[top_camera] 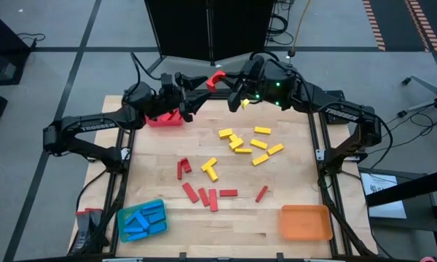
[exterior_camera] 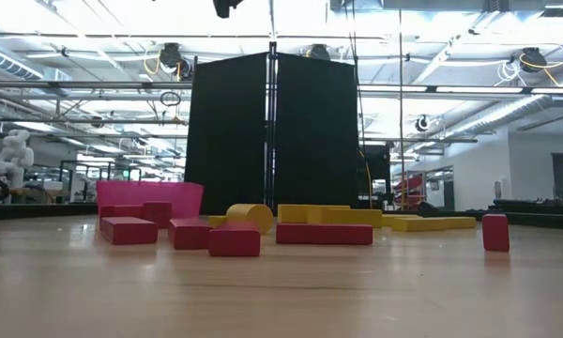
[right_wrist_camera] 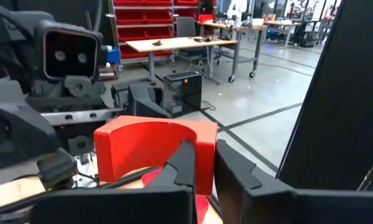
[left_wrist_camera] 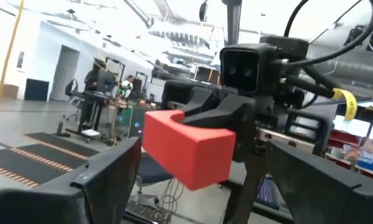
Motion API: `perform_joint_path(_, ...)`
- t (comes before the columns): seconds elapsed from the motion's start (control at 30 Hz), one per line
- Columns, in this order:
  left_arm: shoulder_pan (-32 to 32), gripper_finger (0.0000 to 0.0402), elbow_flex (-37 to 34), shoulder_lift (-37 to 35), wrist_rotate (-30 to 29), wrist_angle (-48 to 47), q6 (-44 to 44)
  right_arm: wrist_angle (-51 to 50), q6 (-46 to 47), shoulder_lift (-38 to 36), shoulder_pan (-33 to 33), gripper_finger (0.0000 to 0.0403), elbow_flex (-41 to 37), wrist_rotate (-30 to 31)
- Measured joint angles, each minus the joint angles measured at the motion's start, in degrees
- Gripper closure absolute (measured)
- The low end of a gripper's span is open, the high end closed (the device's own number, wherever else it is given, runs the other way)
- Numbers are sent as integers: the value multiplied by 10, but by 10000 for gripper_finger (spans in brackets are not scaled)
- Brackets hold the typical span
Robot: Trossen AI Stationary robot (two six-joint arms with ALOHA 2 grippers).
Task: Sort blocks
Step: Put the red block into the red bin
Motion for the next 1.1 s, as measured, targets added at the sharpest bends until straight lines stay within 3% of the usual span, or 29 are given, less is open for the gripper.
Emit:
perform_joint_path(0.7,-1,52,0,6,-9,-9,-17,11,-2,23,4,382,0,-1)
perform_joint_path(1.1,-1,52,0,9,-109,-29,-17,28,-66,35,5,382,0,37)
